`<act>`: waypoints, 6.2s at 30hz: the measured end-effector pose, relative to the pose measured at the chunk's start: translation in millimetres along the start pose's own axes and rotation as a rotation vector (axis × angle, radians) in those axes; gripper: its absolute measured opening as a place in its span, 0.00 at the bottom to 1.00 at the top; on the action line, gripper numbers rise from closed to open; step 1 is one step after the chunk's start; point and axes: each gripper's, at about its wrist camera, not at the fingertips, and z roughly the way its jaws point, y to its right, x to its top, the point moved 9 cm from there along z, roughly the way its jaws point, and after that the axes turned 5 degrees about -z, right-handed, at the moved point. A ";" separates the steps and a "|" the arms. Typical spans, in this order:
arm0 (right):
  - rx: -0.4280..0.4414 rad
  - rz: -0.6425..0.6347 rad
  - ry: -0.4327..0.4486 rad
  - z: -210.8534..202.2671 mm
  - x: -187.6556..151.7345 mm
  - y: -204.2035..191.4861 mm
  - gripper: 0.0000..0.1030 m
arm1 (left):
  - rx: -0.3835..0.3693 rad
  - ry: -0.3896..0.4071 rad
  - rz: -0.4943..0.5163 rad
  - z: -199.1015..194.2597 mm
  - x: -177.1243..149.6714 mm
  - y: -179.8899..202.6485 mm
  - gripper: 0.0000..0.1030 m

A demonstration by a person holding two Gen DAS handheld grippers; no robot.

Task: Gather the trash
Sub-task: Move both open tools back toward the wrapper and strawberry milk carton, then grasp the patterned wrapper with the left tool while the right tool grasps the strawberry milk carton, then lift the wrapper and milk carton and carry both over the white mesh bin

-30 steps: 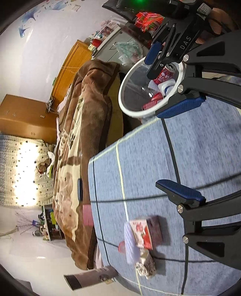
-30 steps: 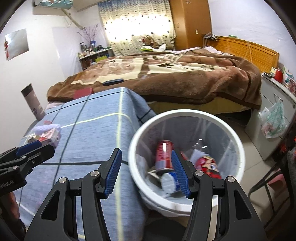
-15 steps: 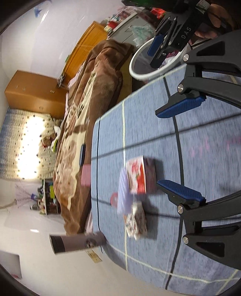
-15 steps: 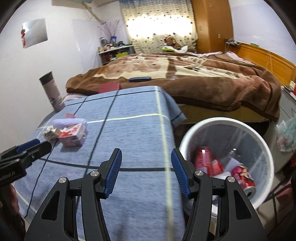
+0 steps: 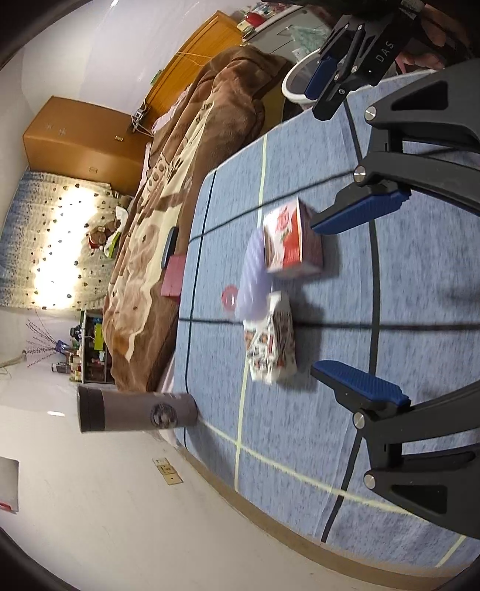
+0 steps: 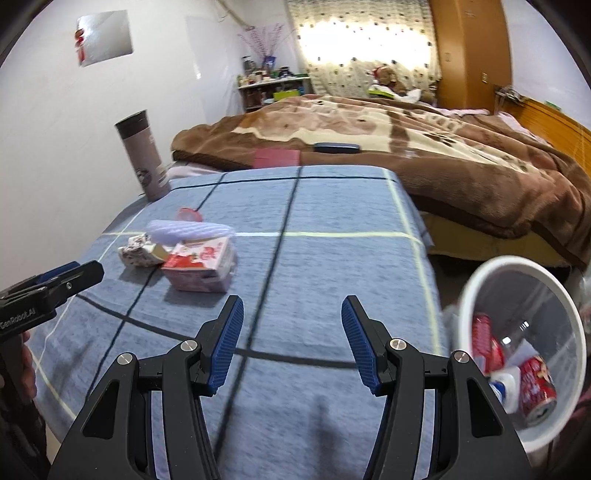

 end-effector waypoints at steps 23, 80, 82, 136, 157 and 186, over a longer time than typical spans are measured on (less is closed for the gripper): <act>0.147 -0.051 -0.115 73.6 27.2 -55.4 0.55 | 0.012 -0.100 0.135 65.1 34.0 -36.3 0.73; 0.258 -0.180 -0.112 36.4 0.0 -82.7 0.60 | -0.117 -0.236 -0.002 42.5 -31.7 -59.3 0.37; 0.240 -0.222 -0.086 42.7 7.6 -81.7 0.61 | -0.119 -0.241 0.011 40.5 -36.0 -56.5 0.37; 0.249 -0.197 -0.164 80.3 5.7 -68.6 0.37 | -0.178 -0.264 0.155 75.1 -9.5 -35.5 0.48; 0.201 -0.054 -0.032 31.0 3.8 -46.7 0.37 | -0.137 -0.141 0.104 30.4 -19.9 -10.3 0.26; 0.010 0.097 0.076 -43.9 -15.0 66.6 0.37 | -0.338 -0.089 0.191 11.0 -22.2 169.0 0.26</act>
